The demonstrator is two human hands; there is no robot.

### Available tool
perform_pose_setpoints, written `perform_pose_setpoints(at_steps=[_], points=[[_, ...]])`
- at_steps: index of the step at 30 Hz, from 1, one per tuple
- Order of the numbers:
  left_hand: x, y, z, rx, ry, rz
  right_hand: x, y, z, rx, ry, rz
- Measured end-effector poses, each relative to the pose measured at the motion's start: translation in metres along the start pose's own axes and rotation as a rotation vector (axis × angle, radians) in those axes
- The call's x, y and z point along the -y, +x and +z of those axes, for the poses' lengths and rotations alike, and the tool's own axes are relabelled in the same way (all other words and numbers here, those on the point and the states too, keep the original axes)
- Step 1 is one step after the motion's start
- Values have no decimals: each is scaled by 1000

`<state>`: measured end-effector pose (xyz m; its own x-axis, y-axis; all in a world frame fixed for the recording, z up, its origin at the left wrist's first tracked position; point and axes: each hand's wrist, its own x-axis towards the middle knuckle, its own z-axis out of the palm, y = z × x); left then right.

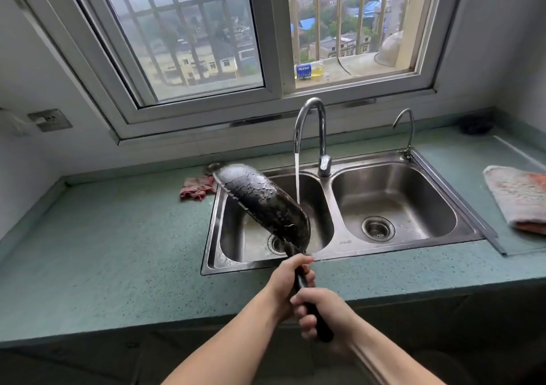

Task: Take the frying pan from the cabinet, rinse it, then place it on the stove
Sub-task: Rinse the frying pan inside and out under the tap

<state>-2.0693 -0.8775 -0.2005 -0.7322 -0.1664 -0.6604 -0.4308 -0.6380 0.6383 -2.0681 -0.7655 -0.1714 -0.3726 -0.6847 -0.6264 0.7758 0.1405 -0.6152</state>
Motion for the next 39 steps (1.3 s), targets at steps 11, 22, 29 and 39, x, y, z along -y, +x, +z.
perform_pose_setpoints(at_steps=[11, 22, 29, 39], points=[[-20, 35, 34, -179, 223, 57, 47, 19, -31, 132, 315, 167], [-23, 60, 56, -269, 364, 51, 65, 33, -56, 219, 439, 242], [-17, 72, 60, -270, 370, 38, 66, 38, -71, 198, 394, 278], [-21, 74, 70, -298, 439, 19, 72, 40, -80, 218, 276, 261]])
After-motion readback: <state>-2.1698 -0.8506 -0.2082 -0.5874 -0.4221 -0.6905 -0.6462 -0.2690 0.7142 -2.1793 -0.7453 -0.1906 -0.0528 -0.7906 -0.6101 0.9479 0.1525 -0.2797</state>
